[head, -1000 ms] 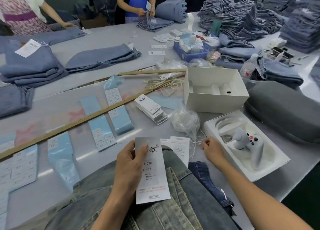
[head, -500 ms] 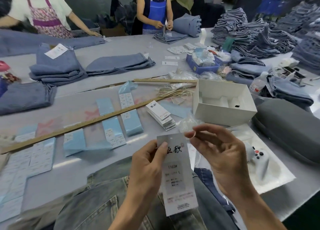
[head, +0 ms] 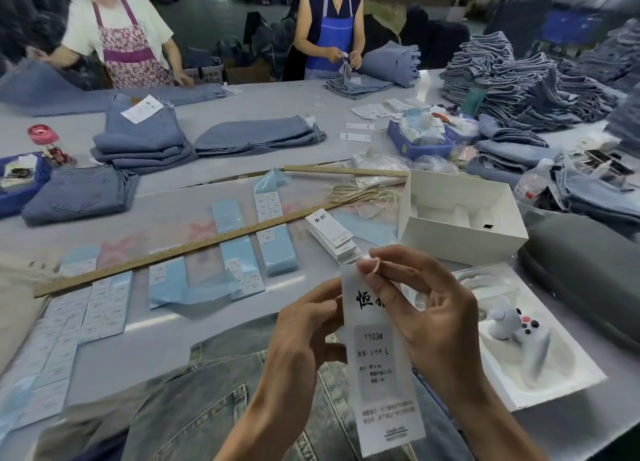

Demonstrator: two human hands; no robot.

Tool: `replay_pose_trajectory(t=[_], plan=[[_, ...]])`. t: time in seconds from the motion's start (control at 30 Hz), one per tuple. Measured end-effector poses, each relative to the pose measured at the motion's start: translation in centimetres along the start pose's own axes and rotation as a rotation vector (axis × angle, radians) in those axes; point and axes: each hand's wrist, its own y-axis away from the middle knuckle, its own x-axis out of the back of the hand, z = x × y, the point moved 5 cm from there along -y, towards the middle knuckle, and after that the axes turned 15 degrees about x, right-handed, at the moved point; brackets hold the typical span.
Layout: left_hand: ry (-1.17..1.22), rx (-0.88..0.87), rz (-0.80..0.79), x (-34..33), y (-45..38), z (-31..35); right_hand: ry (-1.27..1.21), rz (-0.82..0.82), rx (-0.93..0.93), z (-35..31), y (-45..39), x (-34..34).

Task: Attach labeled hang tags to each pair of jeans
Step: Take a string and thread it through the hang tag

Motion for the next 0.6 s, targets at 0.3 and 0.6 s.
replay_pose_trajectory(t=[0.3, 0.6], plan=[[0.237, 0.046, 0.011, 0.7, -0.3, -0.2, 0.165, -0.103, 0.262, -1.5, -0.2, -0.1], [0.118, -0.027, 0.173, 0.0, -0.2, 0.3, 0.390, -0.160, 0.506, -2.1, 0.6, -0.5]])
